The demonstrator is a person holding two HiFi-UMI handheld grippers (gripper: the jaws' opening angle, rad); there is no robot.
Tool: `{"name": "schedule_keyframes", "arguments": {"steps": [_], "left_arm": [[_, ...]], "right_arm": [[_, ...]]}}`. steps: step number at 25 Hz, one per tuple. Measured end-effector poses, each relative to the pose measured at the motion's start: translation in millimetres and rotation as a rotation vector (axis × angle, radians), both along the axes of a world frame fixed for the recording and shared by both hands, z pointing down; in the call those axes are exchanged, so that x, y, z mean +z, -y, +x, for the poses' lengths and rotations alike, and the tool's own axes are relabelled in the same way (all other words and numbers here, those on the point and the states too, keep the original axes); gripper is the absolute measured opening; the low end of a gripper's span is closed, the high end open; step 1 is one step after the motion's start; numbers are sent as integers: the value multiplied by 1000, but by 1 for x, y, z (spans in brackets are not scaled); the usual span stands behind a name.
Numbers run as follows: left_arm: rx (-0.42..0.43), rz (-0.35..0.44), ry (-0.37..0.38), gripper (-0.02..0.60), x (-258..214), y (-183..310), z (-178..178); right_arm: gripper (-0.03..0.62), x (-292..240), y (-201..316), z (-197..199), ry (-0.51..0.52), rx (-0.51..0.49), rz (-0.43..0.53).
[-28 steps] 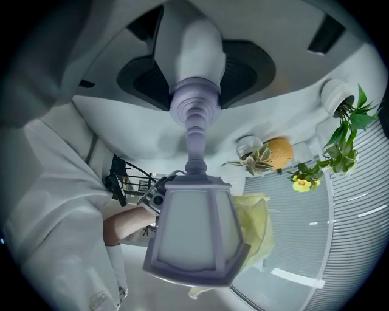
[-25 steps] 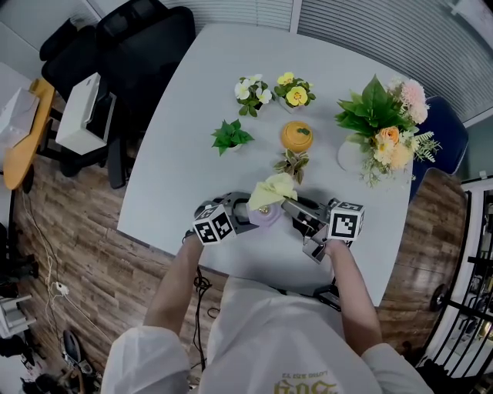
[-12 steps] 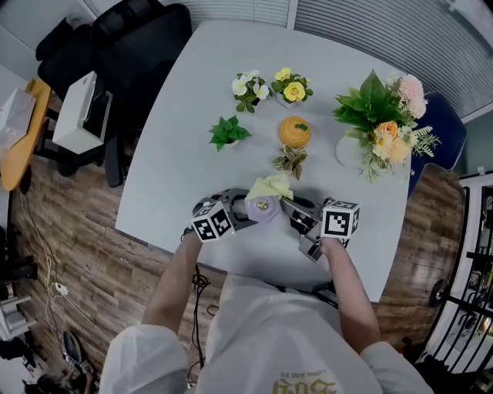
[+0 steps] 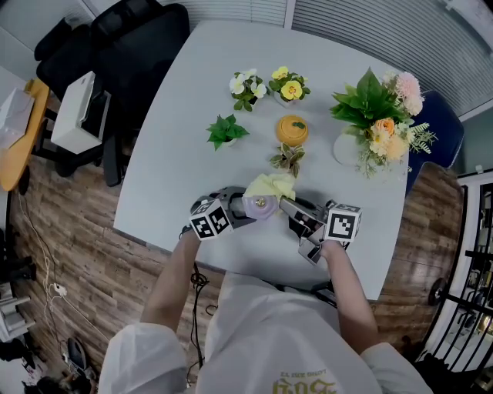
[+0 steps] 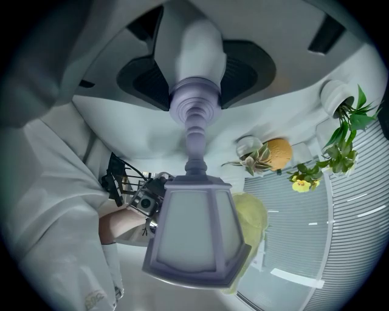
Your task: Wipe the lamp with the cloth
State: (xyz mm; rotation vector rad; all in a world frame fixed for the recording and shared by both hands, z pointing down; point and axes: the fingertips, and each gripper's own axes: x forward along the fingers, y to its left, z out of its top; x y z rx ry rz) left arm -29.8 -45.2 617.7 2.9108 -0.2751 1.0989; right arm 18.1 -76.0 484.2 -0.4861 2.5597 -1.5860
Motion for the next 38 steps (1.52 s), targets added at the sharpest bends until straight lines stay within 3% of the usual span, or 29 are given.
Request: {"name": "schedule_keyframes", "arguments": {"steps": [7,20,29,38], "left_arm": [[-1,-4,1,267,1,0,0],[-10,-4,5,268,1,0,0],[-18,-3,6,270,1,0,0],[-22,-3,6,270,1,0,1]], "right_arm": [[58,23,-5,-3,-127,-11,-22],[58,-4,-12,6,-28,33,-27],[58,24,-17,2,-128,26,-82],[58,18,-24,5,-115,26,-101]]}}
